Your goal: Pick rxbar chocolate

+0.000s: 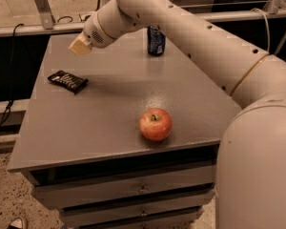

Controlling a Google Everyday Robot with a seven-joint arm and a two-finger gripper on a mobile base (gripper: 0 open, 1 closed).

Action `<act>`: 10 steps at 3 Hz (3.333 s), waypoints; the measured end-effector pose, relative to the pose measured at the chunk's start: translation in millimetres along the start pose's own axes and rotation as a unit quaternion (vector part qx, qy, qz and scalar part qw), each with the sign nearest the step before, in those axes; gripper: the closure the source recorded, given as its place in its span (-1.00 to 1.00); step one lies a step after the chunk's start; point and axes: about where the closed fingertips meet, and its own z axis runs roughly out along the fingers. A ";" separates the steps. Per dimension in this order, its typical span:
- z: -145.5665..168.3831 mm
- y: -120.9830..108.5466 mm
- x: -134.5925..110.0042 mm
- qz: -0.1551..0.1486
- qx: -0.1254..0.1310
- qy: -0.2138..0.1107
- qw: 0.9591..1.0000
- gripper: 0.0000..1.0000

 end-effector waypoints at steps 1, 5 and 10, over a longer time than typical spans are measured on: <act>3.2 10.7 -5.0 0.012 -0.020 -0.018 1.000 0.71; 57.6 68.5 18.2 0.074 -0.086 0.034 0.993 -1.00; 82.1 63.3 56.5 0.080 -0.055 0.076 0.992 0.28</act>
Offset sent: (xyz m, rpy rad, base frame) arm -0.0472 0.0516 -0.0260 0.0929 0.2237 0.0741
